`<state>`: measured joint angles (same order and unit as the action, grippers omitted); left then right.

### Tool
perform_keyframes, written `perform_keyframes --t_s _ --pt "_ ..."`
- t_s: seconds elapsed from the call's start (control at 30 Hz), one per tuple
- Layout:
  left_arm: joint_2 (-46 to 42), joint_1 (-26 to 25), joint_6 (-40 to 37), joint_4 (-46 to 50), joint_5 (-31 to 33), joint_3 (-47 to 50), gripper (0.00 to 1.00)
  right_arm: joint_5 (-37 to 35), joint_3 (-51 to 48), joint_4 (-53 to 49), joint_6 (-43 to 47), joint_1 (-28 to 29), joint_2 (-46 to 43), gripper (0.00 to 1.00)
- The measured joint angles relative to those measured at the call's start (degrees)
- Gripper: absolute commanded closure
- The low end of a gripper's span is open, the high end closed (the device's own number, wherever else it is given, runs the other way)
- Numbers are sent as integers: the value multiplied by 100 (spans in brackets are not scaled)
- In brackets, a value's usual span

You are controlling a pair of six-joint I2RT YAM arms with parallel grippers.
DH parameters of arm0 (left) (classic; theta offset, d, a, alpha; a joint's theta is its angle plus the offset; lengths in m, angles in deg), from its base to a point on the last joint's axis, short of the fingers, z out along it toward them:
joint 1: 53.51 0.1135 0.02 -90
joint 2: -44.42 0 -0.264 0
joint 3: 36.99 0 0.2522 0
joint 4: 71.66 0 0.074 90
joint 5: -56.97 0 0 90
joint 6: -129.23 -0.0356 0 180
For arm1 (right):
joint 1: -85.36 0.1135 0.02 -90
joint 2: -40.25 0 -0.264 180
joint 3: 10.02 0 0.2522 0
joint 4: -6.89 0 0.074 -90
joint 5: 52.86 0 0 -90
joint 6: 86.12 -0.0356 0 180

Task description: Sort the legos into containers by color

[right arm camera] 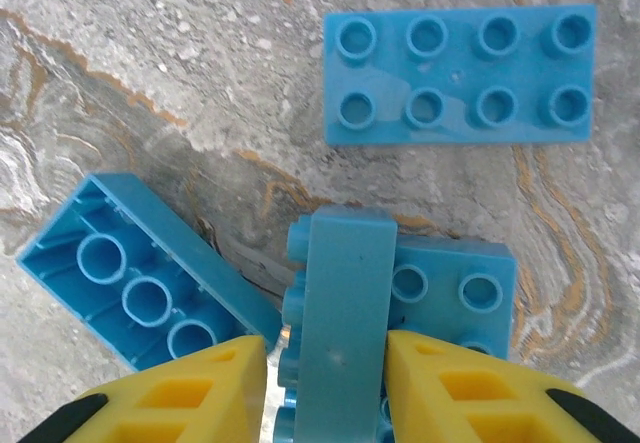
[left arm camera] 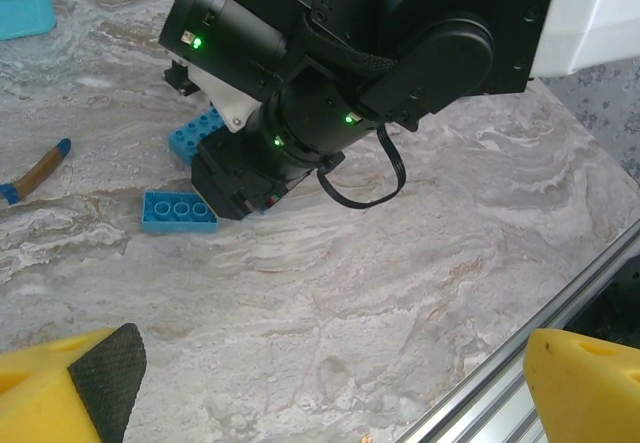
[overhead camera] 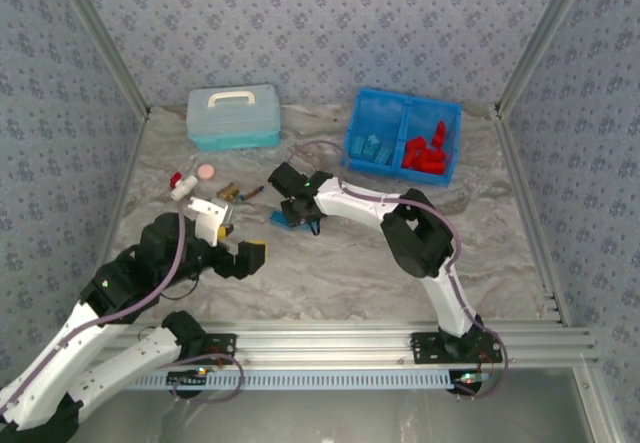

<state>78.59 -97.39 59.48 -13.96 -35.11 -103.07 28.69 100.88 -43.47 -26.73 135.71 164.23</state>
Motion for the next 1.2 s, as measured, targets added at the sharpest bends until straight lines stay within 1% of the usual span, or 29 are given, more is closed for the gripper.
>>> perform_keyframes --t_s 0.03,0.07,0.27,0.3,0.4,0.5,0.53,0.67,0.83,0.93,1.07,1.2 --pt "0 0 0 0 0 2 1 -28 85 -13 -4 2 68 74" --pt "-2 0 -2 0 0 2 1 -59 166 -39 -13 4 146 75" --pt "-2 0 -2 0 2 4 1 -232 619 -267 -4 17 409 74" --pt "-2 0 0 0 2 4 1 -260 660 -286 -2 22 435 73" --pt "-2 0 0 0 2 4 1 -295 684 -330 7 28 468 59" --pt "-2 0 0 0 2 4 1 -323 688 -522 42 26 614 57" --pt "-2 0 0 -2 2 4 1 -354 699 -527 39 26 627 58" --pt "-4 0 0 -2 2 26 1 -319 706 -546 46 9 632 70" --pt "-7 0 2 2 4 26 1 -315 664 -566 7 -48 586 71" --pt "-7 0 0 7 4 26 1 -321 396 -586 -4 -79 267 71" --pt "-7 0 0 11 22 26 1 -385 114 -636 0 -256 -643 71" --pt "-4 0 -2 -7 22 28 1 -575 164 -551 50 -903 -1547 71"
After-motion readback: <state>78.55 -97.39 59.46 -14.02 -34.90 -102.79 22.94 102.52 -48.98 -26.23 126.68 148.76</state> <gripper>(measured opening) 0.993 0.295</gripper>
